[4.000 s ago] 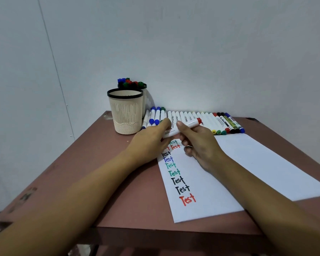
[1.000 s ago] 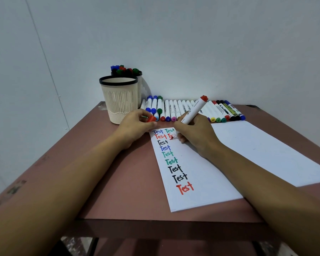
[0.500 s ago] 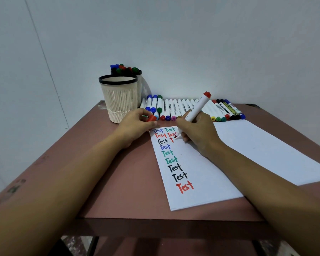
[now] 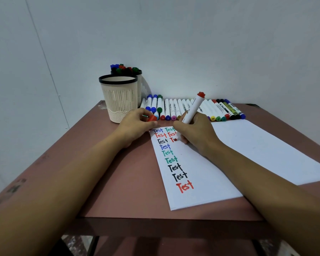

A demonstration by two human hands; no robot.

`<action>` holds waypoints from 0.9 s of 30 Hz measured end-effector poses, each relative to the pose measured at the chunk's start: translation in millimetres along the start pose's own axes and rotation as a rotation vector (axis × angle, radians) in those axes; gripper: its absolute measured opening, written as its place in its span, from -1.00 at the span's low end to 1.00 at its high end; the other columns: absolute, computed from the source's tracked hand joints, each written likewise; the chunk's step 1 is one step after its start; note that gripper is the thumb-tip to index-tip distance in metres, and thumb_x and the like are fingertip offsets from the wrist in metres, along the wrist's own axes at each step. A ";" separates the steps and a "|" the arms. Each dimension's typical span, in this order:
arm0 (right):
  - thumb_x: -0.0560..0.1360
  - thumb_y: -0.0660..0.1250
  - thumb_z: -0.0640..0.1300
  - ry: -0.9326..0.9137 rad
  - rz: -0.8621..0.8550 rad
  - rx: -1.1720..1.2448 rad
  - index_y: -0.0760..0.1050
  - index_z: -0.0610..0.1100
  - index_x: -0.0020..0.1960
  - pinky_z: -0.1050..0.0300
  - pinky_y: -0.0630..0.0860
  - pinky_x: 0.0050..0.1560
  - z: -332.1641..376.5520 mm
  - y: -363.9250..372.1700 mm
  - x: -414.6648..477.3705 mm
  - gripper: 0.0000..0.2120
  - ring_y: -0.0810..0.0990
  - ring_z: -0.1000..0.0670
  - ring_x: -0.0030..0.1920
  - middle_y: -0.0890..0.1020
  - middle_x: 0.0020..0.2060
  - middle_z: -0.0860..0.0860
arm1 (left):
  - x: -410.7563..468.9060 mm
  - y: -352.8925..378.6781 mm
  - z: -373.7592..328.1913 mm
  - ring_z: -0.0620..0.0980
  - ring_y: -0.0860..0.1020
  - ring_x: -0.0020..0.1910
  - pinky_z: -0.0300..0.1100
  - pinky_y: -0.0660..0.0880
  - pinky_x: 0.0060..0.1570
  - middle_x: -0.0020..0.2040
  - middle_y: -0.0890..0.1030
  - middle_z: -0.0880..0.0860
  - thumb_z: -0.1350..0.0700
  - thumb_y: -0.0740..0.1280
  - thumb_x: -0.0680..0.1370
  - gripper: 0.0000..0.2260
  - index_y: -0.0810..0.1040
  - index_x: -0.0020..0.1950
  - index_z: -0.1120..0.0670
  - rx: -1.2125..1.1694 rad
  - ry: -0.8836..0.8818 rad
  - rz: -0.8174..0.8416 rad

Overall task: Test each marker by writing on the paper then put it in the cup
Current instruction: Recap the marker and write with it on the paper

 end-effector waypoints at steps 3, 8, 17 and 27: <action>0.40 0.37 -0.21 -0.008 -0.051 0.000 0.41 -0.12 -0.30 0.01 0.53 -0.23 -1.6 -3.4 0.8 -0.84 0.49 -0.03 -0.34 0.51 -0.36 -0.11 | -0.5 -0.2 -1.0 -0.05 0.49 -0.06 -0.30 0.44 -0.16 -0.03 0.52 0.04 0.10 0.42 0.46 -0.77 0.50 0.08 0.03 0.005 0.002 0.008; 0.37 0.37 -0.22 -0.030 -0.079 -0.020 0.41 -0.14 -0.30 -0.06 0.57 -0.19 -1.2 -7.0 0.7 -0.86 0.50 -0.05 -0.36 0.53 -0.36 -0.14 | -0.6 -0.4 -0.3 -0.05 0.50 -0.05 -0.24 0.45 -0.09 -0.01 0.53 0.04 0.09 0.43 0.45 -0.78 0.50 0.06 0.01 0.005 -0.003 0.002; 0.38 0.37 -0.20 -0.006 -0.074 -0.020 0.40 -0.13 -0.31 0.02 0.52 -0.22 -2.9 -5.9 1.5 -0.84 0.49 -0.02 -0.35 0.49 -0.41 -0.06 | -0.5 0.3 -0.9 -0.07 0.49 -0.06 -0.33 0.43 -0.15 -0.01 0.53 0.04 0.09 0.42 0.46 -0.77 0.50 0.08 0.02 0.012 0.003 0.011; 0.38 0.37 -0.19 -0.004 -0.140 -0.029 0.46 -0.16 -0.28 -0.10 0.60 -0.14 -1.6 -12.8 0.6 -0.89 0.53 -0.04 -0.37 0.59 -0.33 -0.15 | -0.5 0.3 -0.2 -0.07 0.50 -0.07 -0.32 0.44 -0.15 0.00 0.54 0.06 0.11 0.42 0.46 -0.79 0.50 0.06 0.02 0.001 -0.001 0.015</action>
Point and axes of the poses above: each hand's wrist, its own x-axis towards the middle knuckle, its own y-axis out of the palm, z = x × y, the point moved 8 cm from there along x, towards the middle knuckle
